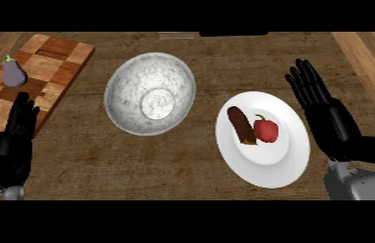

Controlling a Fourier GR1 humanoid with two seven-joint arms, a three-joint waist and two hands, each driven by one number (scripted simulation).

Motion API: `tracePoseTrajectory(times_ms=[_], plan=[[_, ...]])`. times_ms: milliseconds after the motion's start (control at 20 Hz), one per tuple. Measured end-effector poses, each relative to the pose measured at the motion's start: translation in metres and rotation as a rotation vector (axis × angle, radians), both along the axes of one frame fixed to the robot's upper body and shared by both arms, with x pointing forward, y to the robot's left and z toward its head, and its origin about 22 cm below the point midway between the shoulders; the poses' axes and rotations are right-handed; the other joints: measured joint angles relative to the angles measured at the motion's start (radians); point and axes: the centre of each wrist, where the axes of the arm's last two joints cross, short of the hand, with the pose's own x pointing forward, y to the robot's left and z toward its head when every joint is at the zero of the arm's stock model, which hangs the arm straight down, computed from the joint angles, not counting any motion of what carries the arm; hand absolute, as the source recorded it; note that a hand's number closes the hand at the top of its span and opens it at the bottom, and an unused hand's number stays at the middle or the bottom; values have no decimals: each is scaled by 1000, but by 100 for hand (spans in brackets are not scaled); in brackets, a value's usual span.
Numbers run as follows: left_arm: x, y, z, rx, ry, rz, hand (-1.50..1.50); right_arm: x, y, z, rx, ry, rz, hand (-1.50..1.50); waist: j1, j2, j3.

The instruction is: Pick the sweet potato from the plate and place it in the bowl

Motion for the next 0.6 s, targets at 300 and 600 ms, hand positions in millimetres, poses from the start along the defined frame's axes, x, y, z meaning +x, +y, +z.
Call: tracePoseTrajectory(times_ms=[300, 600], plan=[[11, -52, -4, -153, 29, -260, 0, -6, -5, 8, -279, -74, -96, 150, -5, -1, -3], [18, -89, -5, -289, 81, -446, 0, -24, -12, -22, -480, -103, -441, -150, -27, 0, -5]])
